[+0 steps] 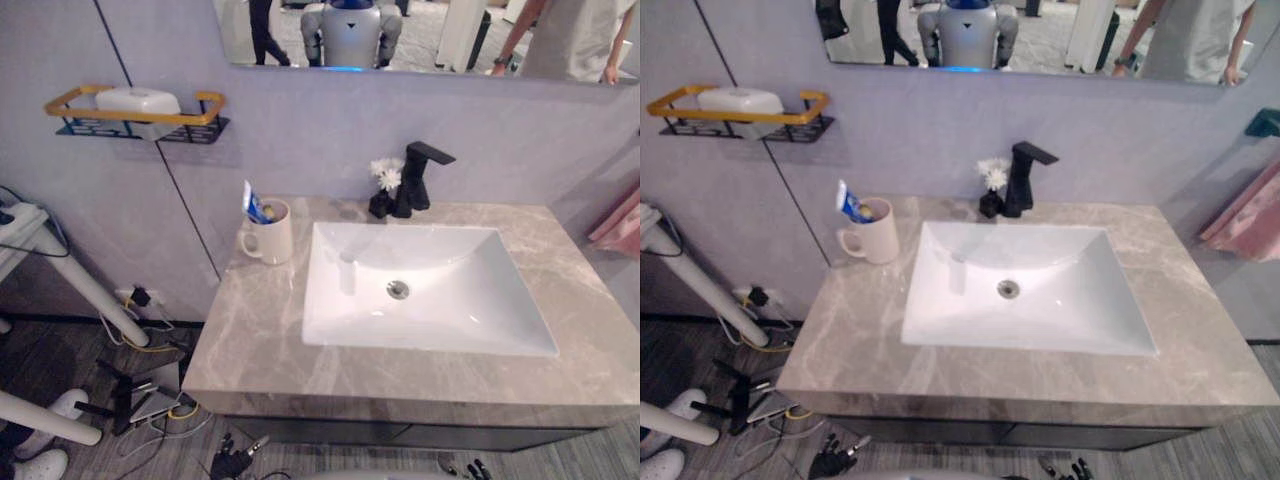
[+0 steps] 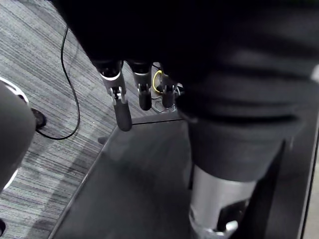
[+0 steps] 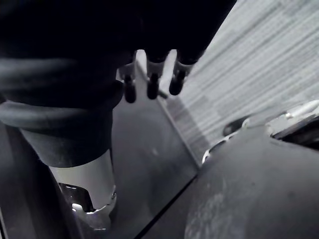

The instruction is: Organize washtable

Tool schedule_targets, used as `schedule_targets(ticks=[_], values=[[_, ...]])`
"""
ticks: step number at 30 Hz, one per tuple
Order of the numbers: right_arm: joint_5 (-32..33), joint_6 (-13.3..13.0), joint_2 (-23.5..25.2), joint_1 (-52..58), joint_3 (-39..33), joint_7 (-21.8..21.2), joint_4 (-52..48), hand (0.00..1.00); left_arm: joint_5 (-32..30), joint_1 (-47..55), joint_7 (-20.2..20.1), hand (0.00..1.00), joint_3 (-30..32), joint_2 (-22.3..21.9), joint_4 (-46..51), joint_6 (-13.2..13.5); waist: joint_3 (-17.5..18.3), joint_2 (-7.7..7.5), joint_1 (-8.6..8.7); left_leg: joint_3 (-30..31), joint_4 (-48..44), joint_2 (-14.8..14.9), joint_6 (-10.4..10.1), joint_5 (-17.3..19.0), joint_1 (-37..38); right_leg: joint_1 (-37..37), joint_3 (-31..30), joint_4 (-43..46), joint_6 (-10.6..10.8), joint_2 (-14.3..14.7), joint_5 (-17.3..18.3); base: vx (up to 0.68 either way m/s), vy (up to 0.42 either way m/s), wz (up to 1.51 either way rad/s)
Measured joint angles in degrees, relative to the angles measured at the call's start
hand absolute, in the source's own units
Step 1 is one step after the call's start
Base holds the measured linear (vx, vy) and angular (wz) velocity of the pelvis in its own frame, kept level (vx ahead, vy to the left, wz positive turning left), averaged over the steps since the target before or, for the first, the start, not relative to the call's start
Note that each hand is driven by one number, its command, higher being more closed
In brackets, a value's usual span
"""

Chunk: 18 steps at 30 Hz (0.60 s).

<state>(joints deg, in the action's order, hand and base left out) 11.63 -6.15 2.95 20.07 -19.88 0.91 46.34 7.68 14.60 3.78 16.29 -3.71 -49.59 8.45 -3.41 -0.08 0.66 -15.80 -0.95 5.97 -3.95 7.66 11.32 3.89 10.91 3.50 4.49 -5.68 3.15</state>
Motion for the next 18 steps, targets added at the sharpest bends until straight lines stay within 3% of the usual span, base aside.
schedule_targets(ticks=[11, 13, 15, 18], values=[[-1.9, 0.5, -1.4, -1.7, -0.2, -0.1, 3.0, 0.00, -0.1, -1.7, -0.1, 0.00, -2.4, 1.3, -2.8, -0.4, 0.0, 0.27, -0.14, -2.5, 0.9, 0.0, 0.2, -0.8, -0.5, -1.0, -3.4, -3.3, -0.3, 1.1, -3.7, -0.05, -0.009, -0.16], [-3.4, 1.0, -2.5, -2.4, 1.5, -0.2, 3.1, 0.00, -0.7, -2.9, -0.1, 0.00, -3.5, 2.1, -3.6, -0.7, -0.4, 0.61, -0.17, -3.1, 0.3, -0.1, 0.2, -0.7, -0.6, -2.7, -4.0, 0.6, -0.3, 0.9, -2.2, 0.02, 0.003, -0.14], [-3.4, 1.4, -2.9, -3.0, 3.0, -0.6, 3.1, 0.00, -0.7, -4.1, -0.1, 0.00, -4.9, 3.2, -3.9, -0.9, -1.4, -0.11, -0.17, -1.8, -0.4, -0.7, 0.3, -0.7, -1.2, -6.9, -7.7, 10.0, -0.4, 0.5, 2.2, -0.02, 0.002, 0.25], [-3.3, 1.7, -2.0, -3.0, 3.0, -0.7, 3.1, 0.00, -0.8, -6.7, -0.1, 0.00, -4.9, 4.3, -3.7, -1.7, -1.5, -2.26, -0.02, 5.2, -4.2, -1.4, 0.6, 0.3, -5.0, -10.0, -16.2, 20.3, 1.0, -0.1, 7.5, -0.01, -0.031, 1.06]])
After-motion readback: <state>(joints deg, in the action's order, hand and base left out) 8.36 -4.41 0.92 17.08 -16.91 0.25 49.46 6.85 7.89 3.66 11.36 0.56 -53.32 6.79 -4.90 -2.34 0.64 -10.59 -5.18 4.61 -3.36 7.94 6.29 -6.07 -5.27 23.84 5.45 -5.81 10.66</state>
